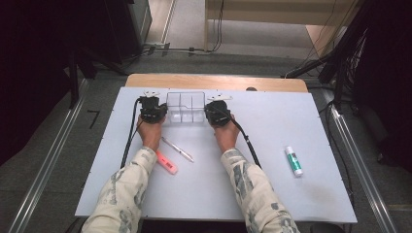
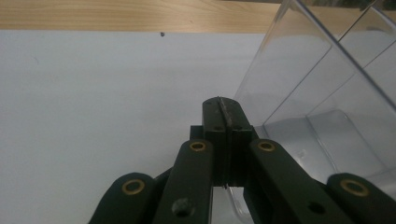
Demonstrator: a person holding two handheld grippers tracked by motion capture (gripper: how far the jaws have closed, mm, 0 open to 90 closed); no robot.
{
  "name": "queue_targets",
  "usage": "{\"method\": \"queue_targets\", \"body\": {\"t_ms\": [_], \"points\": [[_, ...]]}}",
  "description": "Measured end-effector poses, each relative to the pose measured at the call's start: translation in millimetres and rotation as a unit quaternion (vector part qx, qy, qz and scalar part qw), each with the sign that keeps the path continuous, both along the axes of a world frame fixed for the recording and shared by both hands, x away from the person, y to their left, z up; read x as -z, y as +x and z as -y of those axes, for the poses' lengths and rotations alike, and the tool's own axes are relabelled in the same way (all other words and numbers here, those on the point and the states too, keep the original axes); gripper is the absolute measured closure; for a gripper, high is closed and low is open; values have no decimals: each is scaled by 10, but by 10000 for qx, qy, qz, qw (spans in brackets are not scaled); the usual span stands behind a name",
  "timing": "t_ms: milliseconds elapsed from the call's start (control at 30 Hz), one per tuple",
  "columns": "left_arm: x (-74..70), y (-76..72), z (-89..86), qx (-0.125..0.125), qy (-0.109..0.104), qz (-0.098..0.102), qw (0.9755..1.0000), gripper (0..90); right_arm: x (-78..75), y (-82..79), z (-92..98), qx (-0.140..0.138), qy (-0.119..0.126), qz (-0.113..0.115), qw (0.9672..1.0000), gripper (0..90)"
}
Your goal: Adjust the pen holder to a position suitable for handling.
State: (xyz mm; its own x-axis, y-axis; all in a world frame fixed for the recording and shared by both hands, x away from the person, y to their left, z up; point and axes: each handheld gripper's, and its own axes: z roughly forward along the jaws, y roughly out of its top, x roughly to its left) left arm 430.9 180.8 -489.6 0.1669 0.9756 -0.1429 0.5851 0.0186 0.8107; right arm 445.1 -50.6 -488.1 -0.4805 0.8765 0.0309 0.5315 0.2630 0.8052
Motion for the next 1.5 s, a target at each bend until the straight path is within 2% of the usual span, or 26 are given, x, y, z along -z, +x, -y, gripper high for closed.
{"method": "queue_targets", "body": {"t_ms": [33, 67, 133, 167, 367, 533, 667, 767, 833, 900, 1000, 1033, 1067, 1100, 1133, 1167, 1200, 1300, 1400, 1467, 1500], "points": [[-1, -13, 49, 47, 89, -6, 9999, 900, 2, -15, 35, -2, -18, 31, 10000, 880], [0, -27, 92, 111, 89, -32, 9999, 900, 4, -38, 76, 15, -18, 26, 10000, 880], [7, -50, 189, 252, -33, -90, 9996, 900, 8, -80, 192, 51, 18, 31, 10000, 880], [7, -67, 250, 330, -30, -104, 9994, 900, 10, -100, 266, 65, 32, 33, 10000, 880], [-3, -214, 733, 756, 88, -130, 9970, 900, -75, -285, 765, 233, 62, 57, 9997, 880], [-19, -347, 1101, 887, 89, -287, 9956, 900, -151, -417, 1165, 363, 71, -2, 9993, 880], [-24, -405, 1203, 889, 213, -292, 9954, 900, -140, -462, 1312, 398, 132, -45, 9991, 880], [-26, -399, 1183, 819, 173, -301, 9960, 900, -133, -470, 1305, 367, 137, -30, 9992, 878], [-47, -418, 1145, 710, 316, -213, 9967, 814, -141, -487, 1289, 417, 31, 79, 9991, 875], [-96, -449, 1007, 557, 331, -125, 9978, 777, -190, -511, 1336, 493, 33, 201, 9986, 815], [-198, -540, 681, 207, 84, 12, 9998, 637, -275, -585, 1482, 605, -29, 381, 9974, 732], [-198, -540, 681, 207, 84, 12, 9998, 566, -275, -585, 1482, 605, -29, 381, 9974, 732], [-242, -627, 467, -43, -157, 63, 9998, 479, -295, -660, 1577, 623, -18, 393, 9973, 642], [-250, -678, 379, -134, -294, 88, 9994, 407, -295, -707, 1619, 641, 6, 388, 9972, 596], [-252, -736, 302, -164, -332, 100, 9993, 377, -285, -756, 1657, 660, 31, 393, 9970, 572], [-252, -736, 302, -164, -332, 100, 9993, 363, -271, -811, 1690, 644, 86, 379, 9972, 547], [-246, -861, 185, -219, -223, 157, 9994, 335, -258, -868, 1717, 616, 112, 359, 9974, 522], [-233, -1040, 11, -281, -105, 207, 9993, 284, -226, -1045, 1786, 549, 128, 302, 9980, 428], [-252, -1196, -173, -404, 0, 275, 9988, 218, -212, -1197, 1877, 638, 165, 286, 9974, 338], [-254, -1310, -283, -432, 132, 348, 9984, 215, -201, -1275, 1950, 676, 223, 173, 9973, 315], [-254, -1310, -283, -432, 132, 348, 9984, 214, -192, -1310, 1987, 683, 254, 104, 9973, 311]]}}
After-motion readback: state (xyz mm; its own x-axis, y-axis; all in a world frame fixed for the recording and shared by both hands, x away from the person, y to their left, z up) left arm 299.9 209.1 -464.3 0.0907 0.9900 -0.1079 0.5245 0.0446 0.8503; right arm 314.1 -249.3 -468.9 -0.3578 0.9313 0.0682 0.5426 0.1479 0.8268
